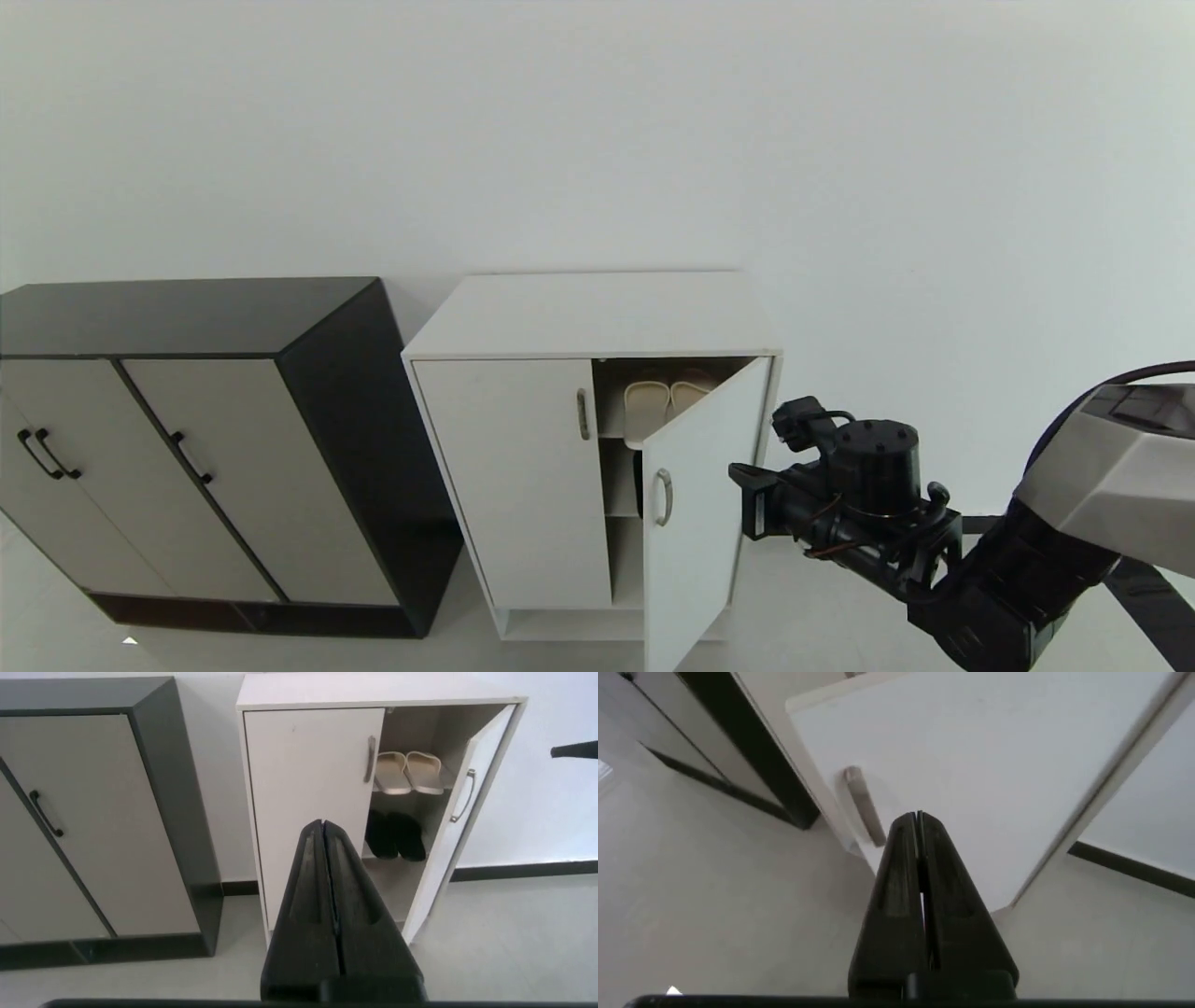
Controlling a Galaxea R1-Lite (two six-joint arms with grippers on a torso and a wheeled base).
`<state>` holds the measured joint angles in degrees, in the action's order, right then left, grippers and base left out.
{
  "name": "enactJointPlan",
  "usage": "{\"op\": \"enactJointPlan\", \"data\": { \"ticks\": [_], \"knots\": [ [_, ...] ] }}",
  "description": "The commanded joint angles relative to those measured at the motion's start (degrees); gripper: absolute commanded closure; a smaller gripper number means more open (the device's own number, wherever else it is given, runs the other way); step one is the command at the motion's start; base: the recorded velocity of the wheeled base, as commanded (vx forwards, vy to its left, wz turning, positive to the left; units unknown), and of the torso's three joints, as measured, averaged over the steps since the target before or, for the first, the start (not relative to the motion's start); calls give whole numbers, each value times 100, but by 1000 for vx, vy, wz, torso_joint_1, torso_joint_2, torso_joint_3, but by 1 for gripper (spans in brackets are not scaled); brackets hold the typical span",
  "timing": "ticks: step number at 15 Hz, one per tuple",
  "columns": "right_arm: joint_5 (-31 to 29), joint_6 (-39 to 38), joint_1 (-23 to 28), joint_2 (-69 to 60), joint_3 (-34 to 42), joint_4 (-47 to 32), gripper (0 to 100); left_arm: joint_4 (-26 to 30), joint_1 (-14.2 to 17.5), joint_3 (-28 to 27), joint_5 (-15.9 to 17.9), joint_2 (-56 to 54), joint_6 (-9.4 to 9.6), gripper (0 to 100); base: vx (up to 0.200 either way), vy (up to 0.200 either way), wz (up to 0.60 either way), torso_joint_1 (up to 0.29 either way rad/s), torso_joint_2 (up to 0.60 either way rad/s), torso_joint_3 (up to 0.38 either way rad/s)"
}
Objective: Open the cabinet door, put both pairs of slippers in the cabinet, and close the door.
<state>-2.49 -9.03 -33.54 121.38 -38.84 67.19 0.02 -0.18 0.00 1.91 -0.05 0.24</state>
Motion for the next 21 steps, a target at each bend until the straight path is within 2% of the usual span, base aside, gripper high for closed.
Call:
{"op": "enactJointPlan", "data": {
  "ticks": [1,7,10,21],
  "knots": [
    [-6,7,49,307,26,127,100,6,1,0,2,5,2,100,200,0,0,7,2,7],
    [-6,16,49,597,-678,83,100,-2,1,0,-7,5,-7,100,33,0,0,3,0,0],
    [-6,16,58,764,-1275,-365,100,-2,1,0,-7,5,-7,100,0,0,0,0,0,0],
    [-6,7,313,1608,-3174,-1218,100,-2,1,0,11,5,2,100,0,0,0,0,0,0]
  ]
}}
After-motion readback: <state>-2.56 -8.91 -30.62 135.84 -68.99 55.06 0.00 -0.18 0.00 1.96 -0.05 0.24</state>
